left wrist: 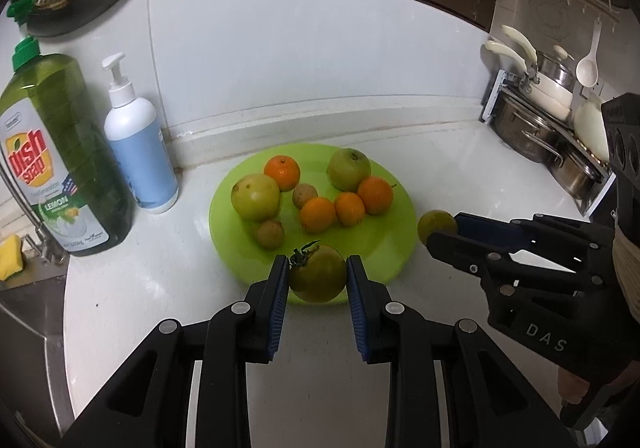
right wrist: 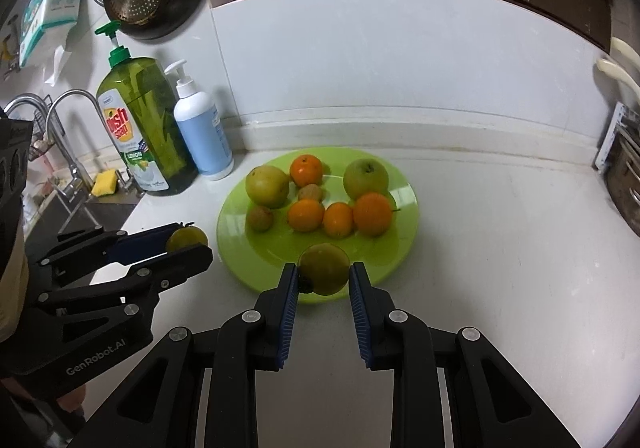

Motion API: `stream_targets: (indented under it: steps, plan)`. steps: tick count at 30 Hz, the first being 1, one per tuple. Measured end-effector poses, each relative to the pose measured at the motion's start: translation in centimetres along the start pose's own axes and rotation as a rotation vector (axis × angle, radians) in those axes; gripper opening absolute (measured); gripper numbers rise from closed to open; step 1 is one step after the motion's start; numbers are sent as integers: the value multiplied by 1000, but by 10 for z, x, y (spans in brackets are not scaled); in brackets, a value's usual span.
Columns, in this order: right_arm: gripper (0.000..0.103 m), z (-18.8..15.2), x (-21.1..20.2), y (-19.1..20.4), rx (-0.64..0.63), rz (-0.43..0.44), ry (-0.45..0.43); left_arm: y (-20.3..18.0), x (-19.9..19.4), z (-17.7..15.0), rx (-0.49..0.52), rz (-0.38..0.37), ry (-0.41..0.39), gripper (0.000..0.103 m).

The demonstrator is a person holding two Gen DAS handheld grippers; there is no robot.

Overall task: Organize fruits
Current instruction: 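Carry both green fruits onto the green plate and open both tools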

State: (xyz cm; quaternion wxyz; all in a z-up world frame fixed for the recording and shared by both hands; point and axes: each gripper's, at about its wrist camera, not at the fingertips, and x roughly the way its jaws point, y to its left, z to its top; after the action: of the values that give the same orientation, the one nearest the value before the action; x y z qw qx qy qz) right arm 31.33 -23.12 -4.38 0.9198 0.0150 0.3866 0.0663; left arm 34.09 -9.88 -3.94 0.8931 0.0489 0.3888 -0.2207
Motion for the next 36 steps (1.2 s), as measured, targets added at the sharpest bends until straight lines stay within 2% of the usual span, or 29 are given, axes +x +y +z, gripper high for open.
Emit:
stream_targets:
  steps: [12, 28, 36]
  plan:
    - [27, 12, 28, -9, -29, 3, 24, 3, 29, 14, -9, 4, 31, 29]
    - [26, 15, 62, -20, -15, 8, 77, 8, 76, 12, -25, -3, 111, 29]
    - [26, 12, 61, -21, 1, 12, 86, 9, 64, 12, -33, 15, 85, 46]
